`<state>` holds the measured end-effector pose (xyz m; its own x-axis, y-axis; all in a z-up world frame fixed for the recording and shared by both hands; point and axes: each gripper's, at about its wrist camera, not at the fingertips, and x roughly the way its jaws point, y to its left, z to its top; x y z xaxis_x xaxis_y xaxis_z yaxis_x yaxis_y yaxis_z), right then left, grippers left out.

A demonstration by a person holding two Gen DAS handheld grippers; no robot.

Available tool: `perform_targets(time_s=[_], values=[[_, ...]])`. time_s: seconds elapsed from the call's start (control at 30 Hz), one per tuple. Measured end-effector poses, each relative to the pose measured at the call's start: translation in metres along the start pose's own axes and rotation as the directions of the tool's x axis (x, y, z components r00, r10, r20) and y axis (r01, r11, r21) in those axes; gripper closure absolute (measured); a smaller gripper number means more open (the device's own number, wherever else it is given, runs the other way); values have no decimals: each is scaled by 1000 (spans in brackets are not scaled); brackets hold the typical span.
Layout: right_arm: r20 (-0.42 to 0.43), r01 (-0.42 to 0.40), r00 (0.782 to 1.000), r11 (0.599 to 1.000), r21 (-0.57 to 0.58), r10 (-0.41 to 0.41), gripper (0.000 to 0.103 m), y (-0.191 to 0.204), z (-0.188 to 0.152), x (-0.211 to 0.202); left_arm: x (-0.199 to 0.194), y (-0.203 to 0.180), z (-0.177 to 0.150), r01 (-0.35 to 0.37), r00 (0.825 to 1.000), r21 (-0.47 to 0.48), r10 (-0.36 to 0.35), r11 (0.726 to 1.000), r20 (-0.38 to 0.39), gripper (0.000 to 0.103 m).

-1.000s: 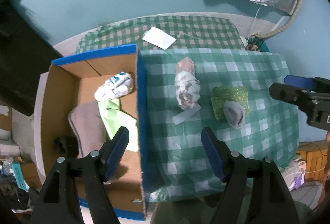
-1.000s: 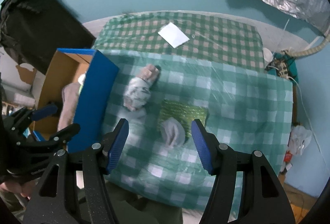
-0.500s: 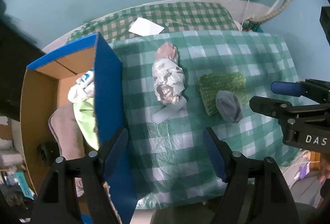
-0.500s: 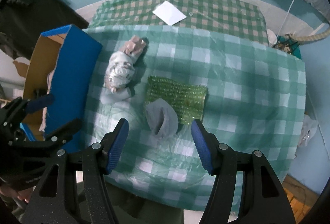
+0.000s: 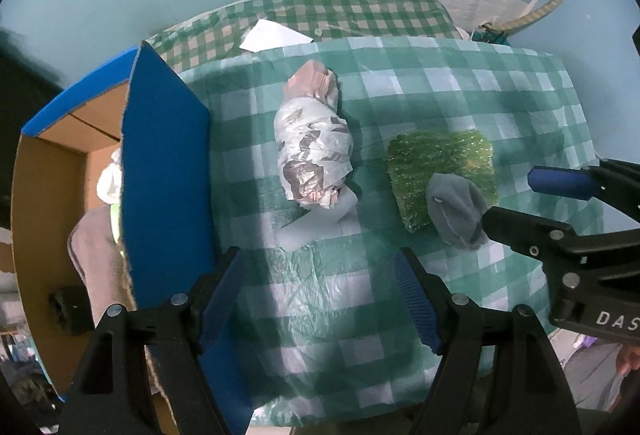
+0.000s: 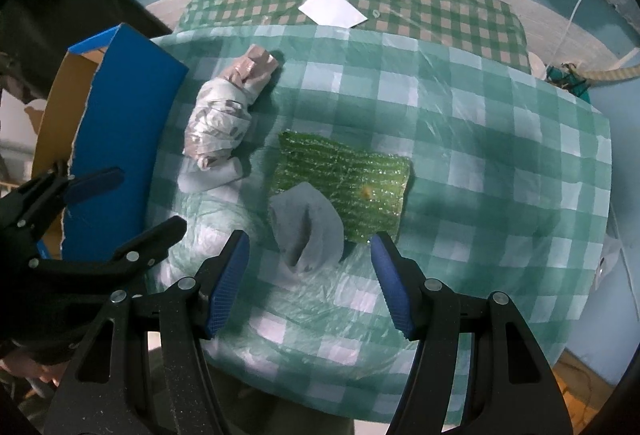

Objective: Organize soft objects
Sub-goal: 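Lower the right tool onto the grey sock lying on the green scrubber pad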

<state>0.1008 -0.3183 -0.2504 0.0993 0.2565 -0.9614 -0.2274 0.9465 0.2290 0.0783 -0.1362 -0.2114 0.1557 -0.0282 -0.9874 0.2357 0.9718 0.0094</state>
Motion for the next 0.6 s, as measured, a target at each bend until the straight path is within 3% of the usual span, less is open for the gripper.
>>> perform_targets(time_s=[0.6], values=[[-43,6,999,999,-50,-8,39,15,5,25,17,12,-2,-33,999,38,33,999,5,26]])
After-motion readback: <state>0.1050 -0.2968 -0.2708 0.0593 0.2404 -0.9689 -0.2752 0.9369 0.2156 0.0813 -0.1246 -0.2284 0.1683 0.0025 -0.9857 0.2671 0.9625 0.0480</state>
